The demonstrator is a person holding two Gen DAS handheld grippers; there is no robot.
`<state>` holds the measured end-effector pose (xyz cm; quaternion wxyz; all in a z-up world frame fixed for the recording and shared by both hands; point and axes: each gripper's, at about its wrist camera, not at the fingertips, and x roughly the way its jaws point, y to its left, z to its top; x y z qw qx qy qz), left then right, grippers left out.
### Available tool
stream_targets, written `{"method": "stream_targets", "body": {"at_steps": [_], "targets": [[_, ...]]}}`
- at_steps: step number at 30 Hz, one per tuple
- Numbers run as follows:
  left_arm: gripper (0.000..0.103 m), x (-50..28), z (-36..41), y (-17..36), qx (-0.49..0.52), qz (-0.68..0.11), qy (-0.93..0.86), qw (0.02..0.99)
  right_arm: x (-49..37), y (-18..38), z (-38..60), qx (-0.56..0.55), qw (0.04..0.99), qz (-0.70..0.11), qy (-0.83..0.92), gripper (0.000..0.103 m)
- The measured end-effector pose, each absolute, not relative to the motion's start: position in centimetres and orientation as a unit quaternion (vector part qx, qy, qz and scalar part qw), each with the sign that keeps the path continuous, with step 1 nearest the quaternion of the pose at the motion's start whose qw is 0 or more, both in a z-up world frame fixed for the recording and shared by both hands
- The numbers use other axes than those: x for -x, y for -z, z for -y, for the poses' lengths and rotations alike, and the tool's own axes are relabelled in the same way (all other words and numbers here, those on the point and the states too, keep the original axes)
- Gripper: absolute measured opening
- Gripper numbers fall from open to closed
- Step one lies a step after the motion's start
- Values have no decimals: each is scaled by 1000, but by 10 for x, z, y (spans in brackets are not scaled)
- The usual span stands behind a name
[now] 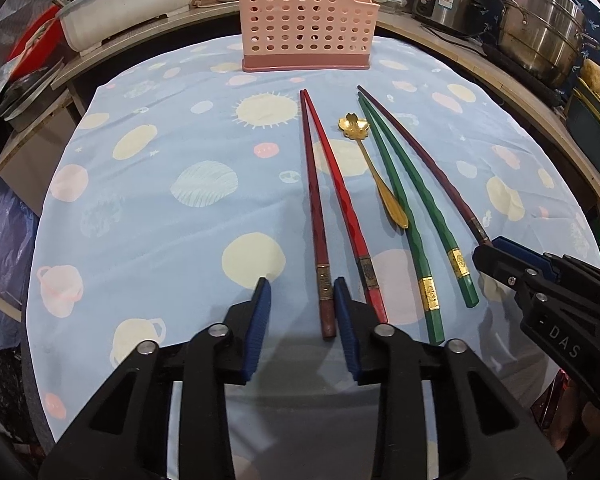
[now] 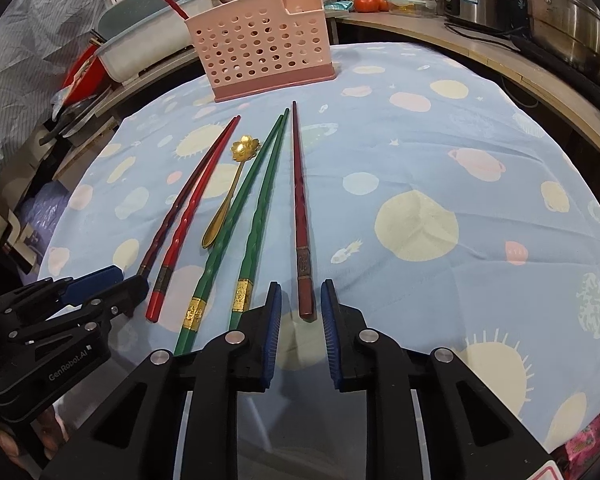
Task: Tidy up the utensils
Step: 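Move both tools back down toward the remaining chopsticks on the table, then grasp a dark red chopstick with the left tool while the right tool grasps another chopstick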
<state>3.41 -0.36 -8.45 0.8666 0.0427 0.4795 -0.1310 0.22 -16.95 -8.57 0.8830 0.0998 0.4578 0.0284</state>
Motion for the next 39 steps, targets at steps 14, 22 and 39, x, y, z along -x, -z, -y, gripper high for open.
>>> {"method": "stream_targets", "body": {"at_steps": [14, 22, 39], "targets": [[7, -35, -3, 83, -28, -483, 137, 864, -9, 86, 171, -95, 887, -451, -27, 8], [7, -30, -8, 63, -13, -468, 138, 873, 0, 64, 180, -115, 896, -429, -29, 7], [7, -36, -35, -31, 26, -377, 131, 916, 3, -29, 209, -151, 933, -326, -31, 7]]}}
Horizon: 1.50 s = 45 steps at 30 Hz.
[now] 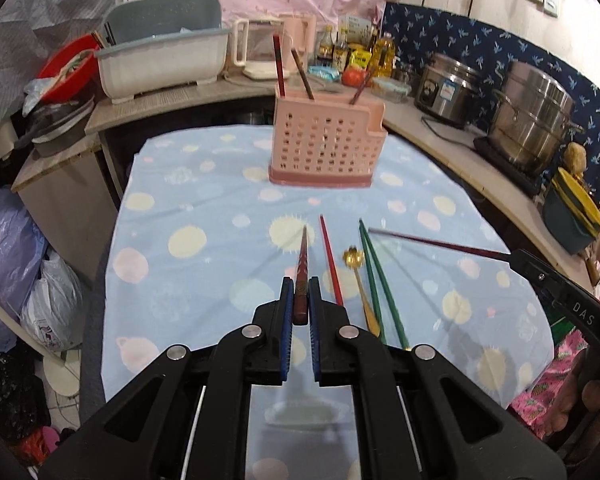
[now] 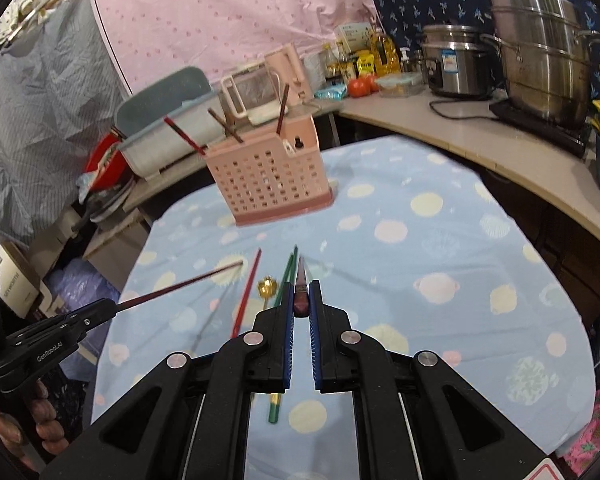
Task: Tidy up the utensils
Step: 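Grasp a dark red chopstick with the left tool while the right tool grasps another chopstick, then lift both held chopsticks and carry them above the pink holder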
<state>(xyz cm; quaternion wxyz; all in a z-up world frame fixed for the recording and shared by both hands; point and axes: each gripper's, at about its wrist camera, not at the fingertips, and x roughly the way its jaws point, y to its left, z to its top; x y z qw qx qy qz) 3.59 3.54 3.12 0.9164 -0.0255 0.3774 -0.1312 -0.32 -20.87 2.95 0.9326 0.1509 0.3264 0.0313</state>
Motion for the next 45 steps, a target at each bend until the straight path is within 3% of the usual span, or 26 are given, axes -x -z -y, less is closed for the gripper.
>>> {"method": "stream_targets", "body": {"at_steps": [23, 38, 45], "targets": [[7, -111, -20, -143, 14, -258, 133, 957, -69, -131, 226, -157, 962, -217, -50, 7], [7, -192, -3, -237, 21, -167, 129, 977, -175, -206, 229, -177, 972, -148, -48, 7], [7, -236, 4, -245, 16, -155, 117, 981, -219, -210, 219, -173, 972, -148, -49, 7]]}}
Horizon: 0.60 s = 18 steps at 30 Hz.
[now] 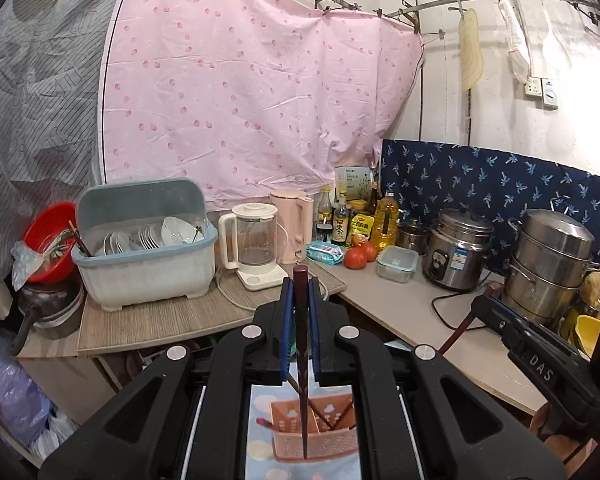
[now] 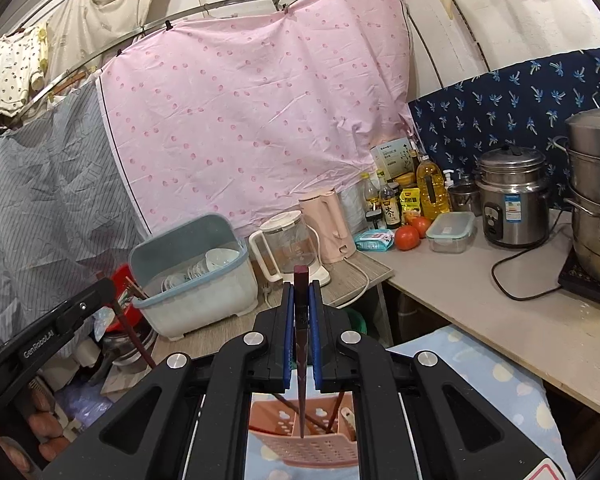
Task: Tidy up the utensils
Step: 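Lift both held chopsticks and carry them above the pink holder, then lower the chopsticks into the pink holder and open both tools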
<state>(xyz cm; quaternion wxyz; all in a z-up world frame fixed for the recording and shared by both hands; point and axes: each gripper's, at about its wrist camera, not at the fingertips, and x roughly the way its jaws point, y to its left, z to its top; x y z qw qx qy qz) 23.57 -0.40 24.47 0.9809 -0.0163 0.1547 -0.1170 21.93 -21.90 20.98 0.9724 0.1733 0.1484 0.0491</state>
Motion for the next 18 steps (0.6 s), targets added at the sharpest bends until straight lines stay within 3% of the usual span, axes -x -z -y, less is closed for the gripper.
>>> {"method": "stream_targets", "body": {"at_steps": [18], "targets": [[7, -292, 4, -185, 30, -216, 114, 969, -269, -139, 210, -180, 958, -220, -43, 8]]}}
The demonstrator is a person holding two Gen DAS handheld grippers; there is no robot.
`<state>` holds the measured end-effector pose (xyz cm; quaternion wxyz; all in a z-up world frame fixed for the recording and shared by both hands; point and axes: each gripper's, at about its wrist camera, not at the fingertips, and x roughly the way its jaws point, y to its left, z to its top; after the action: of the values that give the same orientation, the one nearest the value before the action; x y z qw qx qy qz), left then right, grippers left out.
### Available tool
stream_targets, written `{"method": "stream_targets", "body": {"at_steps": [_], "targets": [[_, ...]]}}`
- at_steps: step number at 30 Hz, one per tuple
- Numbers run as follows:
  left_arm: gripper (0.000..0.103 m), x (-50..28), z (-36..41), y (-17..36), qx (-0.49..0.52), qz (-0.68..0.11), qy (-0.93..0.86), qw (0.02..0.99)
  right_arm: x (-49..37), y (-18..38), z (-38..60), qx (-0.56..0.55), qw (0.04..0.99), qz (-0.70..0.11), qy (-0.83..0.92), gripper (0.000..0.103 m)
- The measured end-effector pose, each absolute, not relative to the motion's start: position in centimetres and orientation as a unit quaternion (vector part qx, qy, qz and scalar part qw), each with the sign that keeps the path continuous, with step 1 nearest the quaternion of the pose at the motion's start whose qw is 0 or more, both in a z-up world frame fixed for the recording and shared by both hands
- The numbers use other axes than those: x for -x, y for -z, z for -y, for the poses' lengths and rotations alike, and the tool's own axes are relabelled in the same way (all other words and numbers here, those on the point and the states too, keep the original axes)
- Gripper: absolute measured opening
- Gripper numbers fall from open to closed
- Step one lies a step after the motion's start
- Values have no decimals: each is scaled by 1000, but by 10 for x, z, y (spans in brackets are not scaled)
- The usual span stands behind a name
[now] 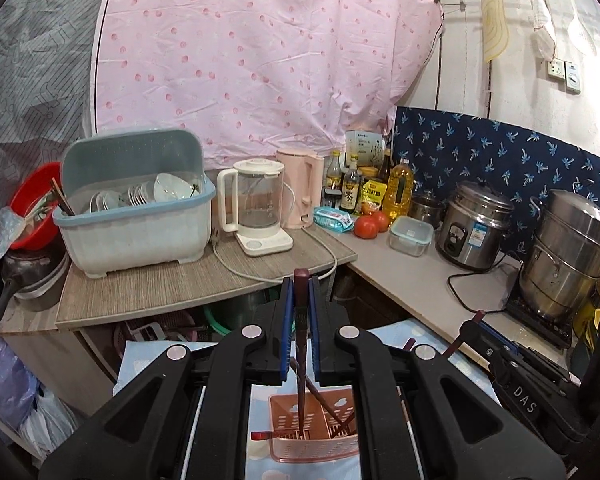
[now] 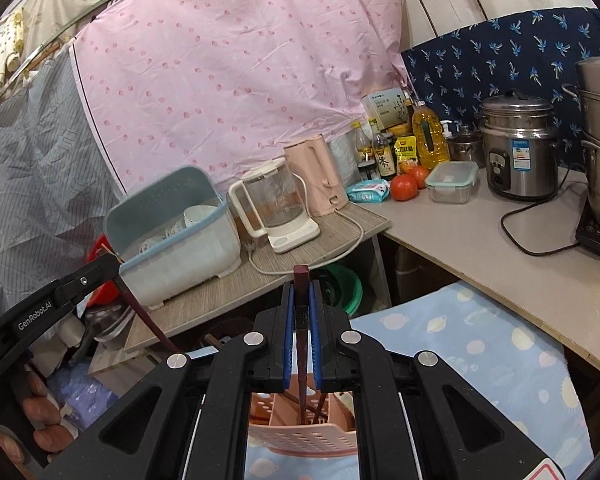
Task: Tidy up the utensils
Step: 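Lower the chopsticks into the pink holder and open both tools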
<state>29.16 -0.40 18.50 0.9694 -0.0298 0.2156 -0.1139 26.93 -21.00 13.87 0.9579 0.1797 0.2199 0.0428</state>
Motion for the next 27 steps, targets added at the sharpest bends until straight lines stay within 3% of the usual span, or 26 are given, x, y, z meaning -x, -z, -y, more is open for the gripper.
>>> {"method": "stream_targets", "body": {"at_steps": [2, 6, 27], "targets": [[9, -292, 2, -181, 34, -222, 113, 968, -266, -137, 211, -181, 958, -218, -35, 14], [40, -286, -2, -177, 35, -223, 104, 969, -257, -134, 214, -182, 959, -218, -28, 17], [41, -208, -16, -151, 37, -260, 107, 959, -166, -114, 202, -181, 952, -244, -40, 17]]}}
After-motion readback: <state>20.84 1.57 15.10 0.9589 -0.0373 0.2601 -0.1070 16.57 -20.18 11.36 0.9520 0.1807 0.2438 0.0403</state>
